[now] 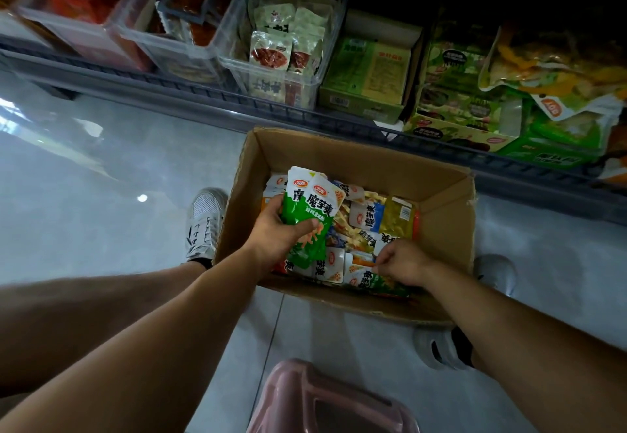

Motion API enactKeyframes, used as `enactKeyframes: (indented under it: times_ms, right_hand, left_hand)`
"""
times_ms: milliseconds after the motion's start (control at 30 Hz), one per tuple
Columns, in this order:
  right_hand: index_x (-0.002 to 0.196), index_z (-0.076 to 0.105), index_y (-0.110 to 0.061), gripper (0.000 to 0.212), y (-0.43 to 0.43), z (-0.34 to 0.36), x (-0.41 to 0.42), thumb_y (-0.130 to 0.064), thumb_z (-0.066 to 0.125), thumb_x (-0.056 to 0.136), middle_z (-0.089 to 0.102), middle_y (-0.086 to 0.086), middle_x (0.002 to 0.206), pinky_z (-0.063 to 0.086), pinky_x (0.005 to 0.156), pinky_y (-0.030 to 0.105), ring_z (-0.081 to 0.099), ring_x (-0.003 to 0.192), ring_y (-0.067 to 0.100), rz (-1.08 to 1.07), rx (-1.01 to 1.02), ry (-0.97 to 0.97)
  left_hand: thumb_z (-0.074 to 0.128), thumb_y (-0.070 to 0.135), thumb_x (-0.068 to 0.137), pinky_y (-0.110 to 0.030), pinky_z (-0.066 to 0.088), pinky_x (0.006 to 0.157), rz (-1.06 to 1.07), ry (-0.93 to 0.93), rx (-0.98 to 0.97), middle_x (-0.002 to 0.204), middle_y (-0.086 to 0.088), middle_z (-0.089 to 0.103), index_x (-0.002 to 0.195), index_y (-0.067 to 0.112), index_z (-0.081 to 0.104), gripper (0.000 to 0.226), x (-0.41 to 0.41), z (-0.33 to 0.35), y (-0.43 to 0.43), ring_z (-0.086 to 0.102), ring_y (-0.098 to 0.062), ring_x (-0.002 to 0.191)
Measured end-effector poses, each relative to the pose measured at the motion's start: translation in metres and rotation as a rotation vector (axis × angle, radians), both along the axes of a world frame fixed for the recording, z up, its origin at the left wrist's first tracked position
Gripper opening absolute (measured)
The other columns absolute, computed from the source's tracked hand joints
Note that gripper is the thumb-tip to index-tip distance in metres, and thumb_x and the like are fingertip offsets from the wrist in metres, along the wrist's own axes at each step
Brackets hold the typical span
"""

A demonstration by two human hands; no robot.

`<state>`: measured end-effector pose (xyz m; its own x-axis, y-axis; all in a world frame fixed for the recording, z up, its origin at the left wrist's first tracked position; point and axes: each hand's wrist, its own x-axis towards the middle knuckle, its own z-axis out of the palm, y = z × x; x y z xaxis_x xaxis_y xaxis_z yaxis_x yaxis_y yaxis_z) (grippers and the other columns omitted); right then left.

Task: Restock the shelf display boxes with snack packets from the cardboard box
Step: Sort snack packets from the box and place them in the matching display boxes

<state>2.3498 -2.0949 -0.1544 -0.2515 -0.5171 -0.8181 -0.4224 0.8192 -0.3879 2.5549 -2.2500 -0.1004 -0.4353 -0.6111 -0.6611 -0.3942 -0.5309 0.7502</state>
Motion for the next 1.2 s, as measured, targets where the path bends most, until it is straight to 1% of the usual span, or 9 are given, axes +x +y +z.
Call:
enactKeyframes:
  times_ms: [133, 333, 533, 667, 767, 900, 1000, 1100, 1200]
  right_hand:
    - [0.085, 0.066, -0.025, 0.012, -0.010, 0.015, -0.010, -0.018, 0.066, 0.095, 0.065, -0.003, 0.097, 0.052, 0.085, 0.031, 0.062, 0.093, 0.014, -0.095, -0.052, 0.025]
    - [0.090, 0.064, -0.021, 0.014, -0.031, 0.058, -0.025, -0.021, 0.056, 0.102, 0.068, 0.002, 0.094, 0.048, 0.048, 0.024, 0.065, 0.072, 0.017, -0.421, -0.291, 0.062]
    - [0.100, 0.065, -0.015, 0.009, -0.042, 0.076, -0.006, -0.019, 0.057, 0.101, 0.069, 0.013, 0.100, 0.051, 0.056, 0.029, 0.062, 0.079, 0.021, -0.720, -0.376, -0.253]
    - [0.100, 0.064, -0.008, 0.007, -0.048, 0.076, 0.018, -0.013, 0.065, 0.096, 0.067, 0.019, 0.102, 0.056, 0.057, 0.029, 0.063, 0.079, 0.023, -0.708, -0.343, -0.353]
    - [0.099, 0.063, -0.007, 0.016, -0.052, 0.079, 0.030, -0.014, 0.073, 0.090, 0.067, 0.017, 0.114, 0.058, 0.059, 0.028, 0.068, 0.086, 0.024, -0.707, -0.342, -0.344]
    - [0.118, 0.056, -0.006, 0.036, -0.057, 0.105, 0.028, -0.013, 0.075, 0.088, 0.068, 0.015, 0.115, 0.057, 0.056, 0.025, 0.072, 0.083, 0.021, -0.801, -0.390, -0.412]
    - [0.121, 0.063, -0.013, 0.028, -0.058, 0.136, 0.017, -0.013, 0.068, 0.093, 0.074, 0.008, 0.109, 0.056, 0.057, 0.026, 0.073, 0.082, 0.016, -0.768, -0.465, -0.505]
    - [0.123, 0.065, -0.024, 0.027, -0.058, 0.171, 0.004, -0.015, 0.064, 0.097, 0.071, 0.002, 0.118, 0.057, 0.062, 0.030, 0.070, 0.102, 0.017, -0.654, -0.577, -0.436]
    - [0.131, 0.059, -0.030, 0.032, -0.057, 0.211, -0.009, -0.018, 0.057, 0.101, 0.065, -0.004, 0.128, 0.057, 0.063, 0.028, 0.062, 0.117, 0.017, -0.548, -0.655, -0.347]
  left_hand:
    - [0.082, 0.012, 0.084, -0.046, 0.058, 0.094, 0.014, -0.006, 0.001, 0.120, 0.001, 0.070, 0.120, 0.032, 0.053, 0.051, 0.000, -0.001, 0.000, 0.069, -0.023, 0.110]
    - [0.081, 0.013, 0.087, -0.043, 0.059, 0.092, 0.031, 0.003, -0.008, 0.112, 0.006, 0.069, 0.112, 0.036, 0.051, 0.045, -0.002, -0.002, 0.000, 0.070, -0.022, 0.108]
    - [0.076, 0.015, 0.092, -0.052, 0.058, 0.096, 0.034, 0.028, 0.021, 0.115, 0.002, 0.073, 0.110, 0.036, 0.056, 0.034, -0.008, 0.005, 0.009, 0.072, -0.024, 0.107]
    - [0.072, 0.025, 0.096, -0.057, 0.057, 0.097, 0.067, 0.090, 0.072, 0.119, -0.004, 0.074, 0.124, 0.027, 0.061, 0.030, -0.013, 0.014, 0.015, 0.073, -0.028, 0.107]
    - [0.071, 0.027, 0.096, -0.051, 0.059, 0.095, 0.041, 0.141, 0.092, 0.120, -0.007, 0.075, 0.131, 0.021, 0.057, 0.039, -0.019, 0.026, 0.017, 0.075, -0.026, 0.104]
    - [0.066, 0.021, 0.100, -0.045, 0.063, 0.084, 0.009, 0.210, 0.066, 0.113, -0.009, 0.076, 0.127, 0.019, 0.056, 0.029, -0.032, 0.051, 0.013, 0.076, -0.029, 0.098]
    - [0.062, 0.030, 0.102, -0.056, 0.060, 0.090, -0.018, 0.216, 0.000, 0.116, -0.012, 0.075, 0.125, 0.023, 0.057, 0.024, -0.045, 0.073, 0.012, 0.074, -0.035, 0.102]
    - [0.064, 0.052, 0.091, -0.062, 0.055, 0.096, -0.071, 0.220, -0.131, 0.115, -0.004, 0.075, 0.114, 0.039, 0.062, 0.026, -0.061, 0.102, 0.014, 0.073, -0.030, 0.108]
    - [0.059, 0.046, 0.100, -0.059, 0.053, 0.100, -0.118, 0.261, -0.208, 0.115, 0.000, 0.075, 0.114, 0.034, 0.058, 0.019, -0.078, 0.136, 0.013, 0.071, -0.024, 0.111]
